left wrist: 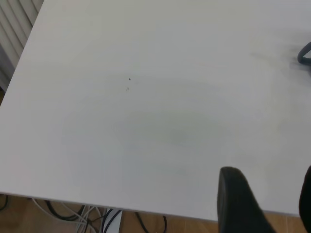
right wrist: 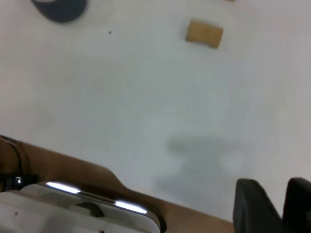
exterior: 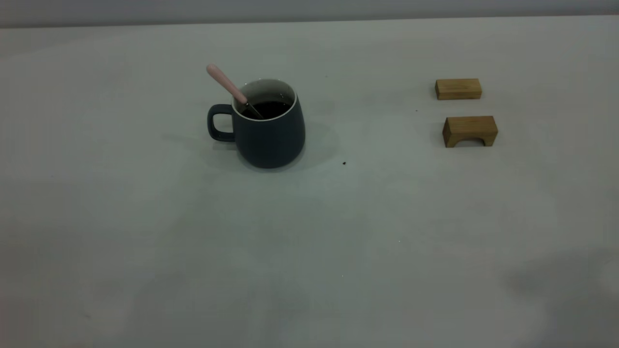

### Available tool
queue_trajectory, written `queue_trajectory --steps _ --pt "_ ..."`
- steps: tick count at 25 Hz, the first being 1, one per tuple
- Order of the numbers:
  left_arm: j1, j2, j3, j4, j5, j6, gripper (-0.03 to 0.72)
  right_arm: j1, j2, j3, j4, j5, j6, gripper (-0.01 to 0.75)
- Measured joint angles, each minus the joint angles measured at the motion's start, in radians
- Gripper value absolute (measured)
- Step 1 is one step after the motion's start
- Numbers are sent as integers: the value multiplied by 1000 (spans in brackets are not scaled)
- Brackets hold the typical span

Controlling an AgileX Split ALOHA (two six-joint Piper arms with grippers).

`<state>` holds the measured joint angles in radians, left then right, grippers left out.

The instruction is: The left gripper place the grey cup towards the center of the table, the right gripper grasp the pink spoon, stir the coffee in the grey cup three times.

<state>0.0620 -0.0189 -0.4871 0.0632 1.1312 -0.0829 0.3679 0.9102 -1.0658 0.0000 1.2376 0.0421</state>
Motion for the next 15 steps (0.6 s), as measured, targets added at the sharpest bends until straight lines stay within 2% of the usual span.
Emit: queue_trajectory --steps 2,9,15 --pt "0 0 0 0 0 0 388 -14 -112 51 0 0 -1 195" --pt "0 0 0 0 0 0 388 -204 -499 215 -22 0 -2 205" --pt "0 0 0 0 0 0 388 -301 -701 411 -22 0 -3 213"
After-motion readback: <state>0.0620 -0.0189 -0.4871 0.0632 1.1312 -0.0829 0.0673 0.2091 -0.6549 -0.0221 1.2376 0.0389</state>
